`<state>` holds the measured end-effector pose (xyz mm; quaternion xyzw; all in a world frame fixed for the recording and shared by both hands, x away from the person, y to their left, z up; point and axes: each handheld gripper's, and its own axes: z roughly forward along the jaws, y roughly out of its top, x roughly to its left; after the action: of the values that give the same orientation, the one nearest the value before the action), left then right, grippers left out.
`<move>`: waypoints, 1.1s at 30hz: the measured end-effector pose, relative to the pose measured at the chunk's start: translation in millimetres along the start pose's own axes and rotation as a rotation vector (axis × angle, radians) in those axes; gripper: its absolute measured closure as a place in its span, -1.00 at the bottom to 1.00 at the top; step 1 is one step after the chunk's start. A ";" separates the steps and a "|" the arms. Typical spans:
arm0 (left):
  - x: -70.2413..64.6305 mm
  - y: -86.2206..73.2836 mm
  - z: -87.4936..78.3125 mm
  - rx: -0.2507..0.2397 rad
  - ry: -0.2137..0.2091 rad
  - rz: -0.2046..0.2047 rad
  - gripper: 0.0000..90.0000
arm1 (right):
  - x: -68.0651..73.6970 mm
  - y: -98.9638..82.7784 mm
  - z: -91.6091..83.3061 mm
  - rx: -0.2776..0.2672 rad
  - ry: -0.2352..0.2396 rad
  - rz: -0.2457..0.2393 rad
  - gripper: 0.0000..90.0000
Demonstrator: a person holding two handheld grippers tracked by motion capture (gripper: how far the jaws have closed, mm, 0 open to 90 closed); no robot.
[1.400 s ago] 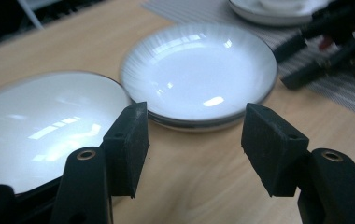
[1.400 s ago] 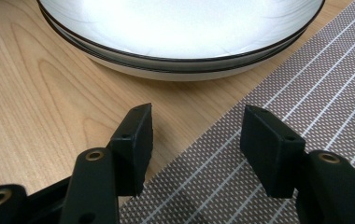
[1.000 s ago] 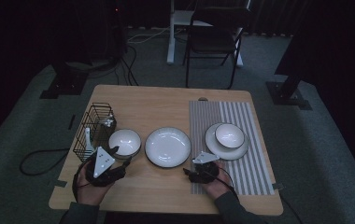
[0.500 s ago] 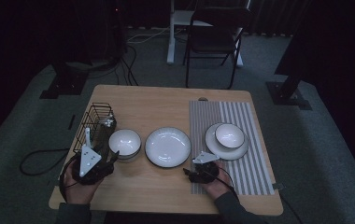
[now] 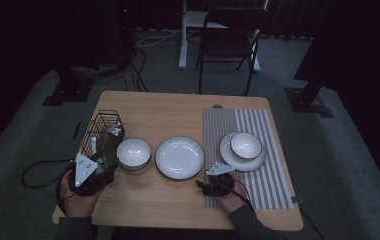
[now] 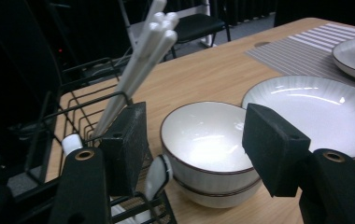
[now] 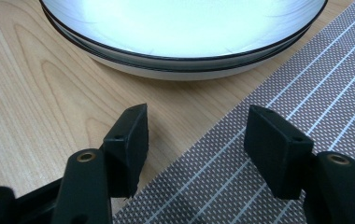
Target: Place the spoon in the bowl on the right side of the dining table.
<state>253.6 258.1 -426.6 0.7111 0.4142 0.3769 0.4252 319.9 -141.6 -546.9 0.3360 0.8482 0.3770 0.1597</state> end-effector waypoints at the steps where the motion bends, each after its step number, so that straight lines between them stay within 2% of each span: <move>1: 1.2 -0.6 -0.4 -0.004 0.007 -0.004 -0.09 | 0.0 0.0 0.0 0.000 0.000 0.000 -0.12; 7: 5.1 -3.2 0.4 -0.003 0.016 -0.019 -0.10 | -0.1 0.0 0.0 0.001 0.000 0.000 -0.12; 20: 7.5 -8.0 5.9 0.020 0.030 -0.013 -0.06 | -0.1 0.0 0.0 0.000 0.000 0.000 -0.12; 33: 9.6 -14.8 14.8 0.051 0.040 -0.012 0.23 | -0.1 0.0 0.0 0.001 0.000 0.000 -0.12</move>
<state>266.4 267.0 -443.7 0.7114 0.4362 0.3780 0.4009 319.9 -141.7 -546.9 0.3360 0.8483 0.3768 0.1595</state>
